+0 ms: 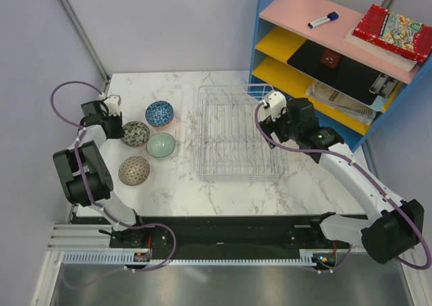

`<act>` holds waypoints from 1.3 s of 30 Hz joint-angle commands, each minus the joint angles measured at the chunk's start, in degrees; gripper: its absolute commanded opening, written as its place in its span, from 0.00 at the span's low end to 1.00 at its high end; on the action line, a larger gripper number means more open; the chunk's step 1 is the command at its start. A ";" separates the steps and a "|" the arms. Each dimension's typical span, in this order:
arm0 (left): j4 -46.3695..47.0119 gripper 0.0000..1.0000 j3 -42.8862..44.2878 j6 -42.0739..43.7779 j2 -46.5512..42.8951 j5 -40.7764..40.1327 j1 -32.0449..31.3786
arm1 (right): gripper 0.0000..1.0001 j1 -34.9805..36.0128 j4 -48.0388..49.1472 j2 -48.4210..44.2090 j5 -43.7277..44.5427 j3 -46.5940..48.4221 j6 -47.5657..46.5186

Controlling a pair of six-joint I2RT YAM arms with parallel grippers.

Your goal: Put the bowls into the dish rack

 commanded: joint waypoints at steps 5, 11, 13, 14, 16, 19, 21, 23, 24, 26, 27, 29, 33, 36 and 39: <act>-8.77 0.02 5.95 2.53 -5.80 3.40 0.61 | 0.96 1.82 -1.29 -0.66 -5.79 3.03 -2.78; -13.36 0.02 9.82 3.84 -10.19 5.79 0.43 | 0.98 4.82 -4.55 0.83 -7.11 8.91 -5.07; -15.12 0.02 11.31 4.29 -10.46 5.87 0.43 | 0.98 5.35 -5.60 1.80 -7.11 11.45 -5.50; -15.99 0.02 11.84 4.55 -10.81 5.79 0.34 | 0.97 6.05 -5.69 1.98 -7.28 12.08 -5.77; -18.79 0.02 13.76 4.99 -11.16 6.40 0.08 | 0.98 7.19 -6.13 2.24 -7.55 14.01 -6.90; -23.36 0.02 16.49 6.13 -12.48 7.72 -2.63 | 0.97 11.23 -7.09 2.77 -7.20 16.82 -9.27; -25.48 0.02 17.64 7.53 -14.14 7.89 -5.18 | 0.98 15.62 -7.71 3.47 -5.54 18.93 -10.77; -27.95 0.02 18.08 8.32 -15.20 7.89 -9.92 | 0.97 20.09 -8.15 4.09 -3.69 19.90 -12.70; -28.65 0.02 18.61 8.94 -15.64 7.55 -11.85 | 0.97 21.33 -8.33 4.87 -2.81 20.86 -13.24; -30.84 0.02 19.31 9.38 -16.35 7.02 -17.65 | 0.97 24.23 -8.77 5.67 -1.58 21.75 -14.20; -31.64 0.02 20.62 9.56 -16.26 6.76 -19.59 | 0.96 25.12 -8.77 6.45 -1.40 22.28 -14.38; -34.53 0.02 22.56 9.56 -14.86 6.84 -25.30 | 0.96 27.13 -8.50 7.16 -0.78 22.72 -15.26; -39.80 0.02 31.15 8.16 -10.03 10.08 -29.88 | 0.92 30.48 -7.45 9.44 1.40 24.03 -15.88; -41.92 0.02 34.68 7.89 -7.04 10.18 -33.40 | 0.91 32.85 -7.18 11.81 4.13 25.61 -16.23; -43.24 0.02 36.01 8.15 -5.46 10.18 -37.00 | 0.90 34.96 -7.27 14.18 6.85 26.58 -17.45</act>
